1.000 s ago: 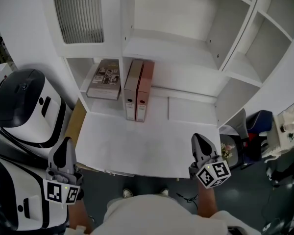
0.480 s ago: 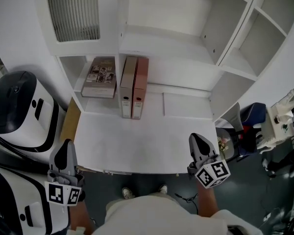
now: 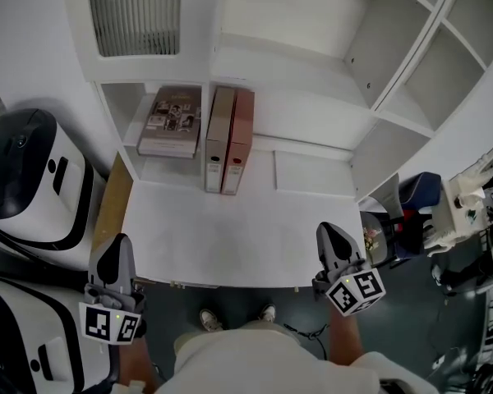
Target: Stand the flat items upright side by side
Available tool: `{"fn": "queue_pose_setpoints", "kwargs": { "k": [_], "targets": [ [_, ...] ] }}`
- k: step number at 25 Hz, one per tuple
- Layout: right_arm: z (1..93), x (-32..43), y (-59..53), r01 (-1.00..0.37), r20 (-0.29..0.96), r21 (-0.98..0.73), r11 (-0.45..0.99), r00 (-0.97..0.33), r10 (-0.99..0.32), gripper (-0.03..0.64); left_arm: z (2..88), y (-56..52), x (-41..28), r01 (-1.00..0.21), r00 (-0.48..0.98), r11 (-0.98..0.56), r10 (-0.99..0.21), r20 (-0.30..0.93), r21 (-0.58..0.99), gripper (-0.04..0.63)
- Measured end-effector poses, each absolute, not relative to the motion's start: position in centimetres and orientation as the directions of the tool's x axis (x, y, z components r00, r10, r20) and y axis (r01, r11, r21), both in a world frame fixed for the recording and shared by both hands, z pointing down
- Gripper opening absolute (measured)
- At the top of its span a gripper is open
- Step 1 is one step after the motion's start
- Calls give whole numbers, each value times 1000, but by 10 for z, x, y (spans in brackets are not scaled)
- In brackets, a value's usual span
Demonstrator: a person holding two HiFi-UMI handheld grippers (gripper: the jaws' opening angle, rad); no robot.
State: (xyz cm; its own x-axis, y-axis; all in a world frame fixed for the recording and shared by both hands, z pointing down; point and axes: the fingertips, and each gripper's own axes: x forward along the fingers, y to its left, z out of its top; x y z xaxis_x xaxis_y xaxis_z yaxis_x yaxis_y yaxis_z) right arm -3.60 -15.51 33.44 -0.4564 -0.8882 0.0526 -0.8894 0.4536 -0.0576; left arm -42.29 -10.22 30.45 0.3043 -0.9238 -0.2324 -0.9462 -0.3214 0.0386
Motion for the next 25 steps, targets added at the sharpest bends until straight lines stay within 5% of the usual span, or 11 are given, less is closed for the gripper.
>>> {"fn": "queue_pose_setpoints", "kwargs": {
  "k": [25],
  "targets": [
    [336, -29, -168, -886, 37, -62, 460, -463, -886, 2, 312, -120, -379, -925, 357, -377, -906, -226, 53, 15]
  ]
}}
